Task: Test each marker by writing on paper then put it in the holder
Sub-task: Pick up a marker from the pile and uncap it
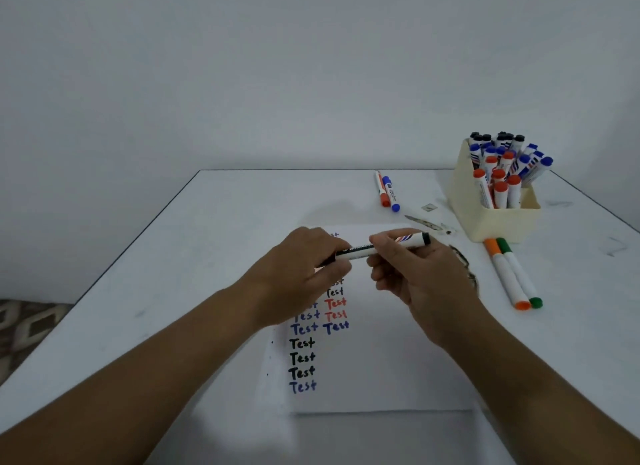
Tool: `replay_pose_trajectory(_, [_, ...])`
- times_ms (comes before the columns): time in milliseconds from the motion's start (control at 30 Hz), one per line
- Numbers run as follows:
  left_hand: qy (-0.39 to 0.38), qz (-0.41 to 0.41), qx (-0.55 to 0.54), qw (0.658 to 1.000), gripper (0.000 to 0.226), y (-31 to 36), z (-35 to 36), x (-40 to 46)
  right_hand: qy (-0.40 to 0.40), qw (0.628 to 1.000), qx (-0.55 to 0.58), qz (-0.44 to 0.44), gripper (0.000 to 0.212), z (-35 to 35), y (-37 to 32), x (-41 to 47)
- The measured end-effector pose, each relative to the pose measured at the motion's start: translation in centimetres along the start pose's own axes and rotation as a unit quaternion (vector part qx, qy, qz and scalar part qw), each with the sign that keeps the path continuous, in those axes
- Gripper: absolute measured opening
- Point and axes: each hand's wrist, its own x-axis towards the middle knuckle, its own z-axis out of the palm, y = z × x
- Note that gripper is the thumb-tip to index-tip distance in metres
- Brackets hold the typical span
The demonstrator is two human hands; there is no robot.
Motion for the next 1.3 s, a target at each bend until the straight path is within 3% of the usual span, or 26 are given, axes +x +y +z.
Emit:
replay_pose_trajectory(100, [0.008, -0.018, 0.007, 1.0, 0.019, -0.1, 0.2, -0.6, -0.006, 1.0, -0.011, -0.022, 0.037, 0.8, 0.3, -0.5])
replay_pose_trajectory(233, [0.014, -0.011, 0.014, 1.0, 0.025, -0.6, 0.4, -1.6, -0.02, 0.999, -0.017, -0.026, 0.025, 1.7, 0.4, -0.9])
replay_pose_trajectory(367, [0.037, -0.005, 0.007, 0.999, 0.029, -1.1, 0.5, -2.3, -0.02, 1.0, -0.008, -0.012, 0.029, 2.4, 0.5, -1.0])
replay_pose_trajectory(633, [0.043, -0.038, -0.054, 0.997, 0.021, -2.8, 0.4, -3.1, -0.005, 0.998, -0.059, -0.036, 0.028, 3.3, 1.1, -1.7])
replay_pose_trajectory(700, [0.024, -0.036, -0.056, 0.998, 0.031, -3.8, 0.3, -3.7, 0.021, 0.997, -0.064, -0.035, 0.027, 3.5, 1.4, -1.9])
replay_pose_trajectory(800, [0.016, -0.074, -0.032, 0.997, 0.063, -5.0, 0.2, -4.3, 0.066, 0.997, -0.033, -0.009, 0.035, 3.0, 1.6, -2.1])
replay_pose_trajectory(900, [-0.005, -0.106, 0.04, 0.994, 0.06, -5.2, 0.6, -4.2, 0.046, 0.998, -0.031, 0.004, 0.044, 2.4, 1.8, -2.8])
replay_pose_trajectory(967, [-0.014, -0.1, 0.114, 0.988, 0.055, -5.0, 1.0, -3.9, 0.01, 0.999, -0.04, -0.002, 0.038, 2.3, 2.2, -3.2])
replay_pose_trajectory(1033, [-0.003, -0.093, 0.131, 0.987, 0.054, -5.0, 1.2, -4.0, -0.01, 0.997, -0.071, -0.023, 0.014, 2.2, 2.4, -3.4])
replay_pose_trajectory(1133, [0.005, -0.094, 0.123, 0.988, 0.055, -5.4, 1.3, -4.1, -0.019, 0.99, -0.127, -0.051, 0.027, 2.0, 3.1, -3.6])
replay_pose_trajectory(1233, [0.002, -0.103, 0.127, 0.987, 0.055, -5.4, 1.4, -4.1, -0.035, 0.976, -0.206, -0.06, 0.007, 2.1, 3.1, -3.9])
replay_pose_trajectory(1300, [0.001, -0.109, 0.13, 0.985, 0.054, -5.4, 1.4, -4.1, -0.04, 0.972, -0.223, -0.054, 0.01, 2.2, 3.2, -4.0])
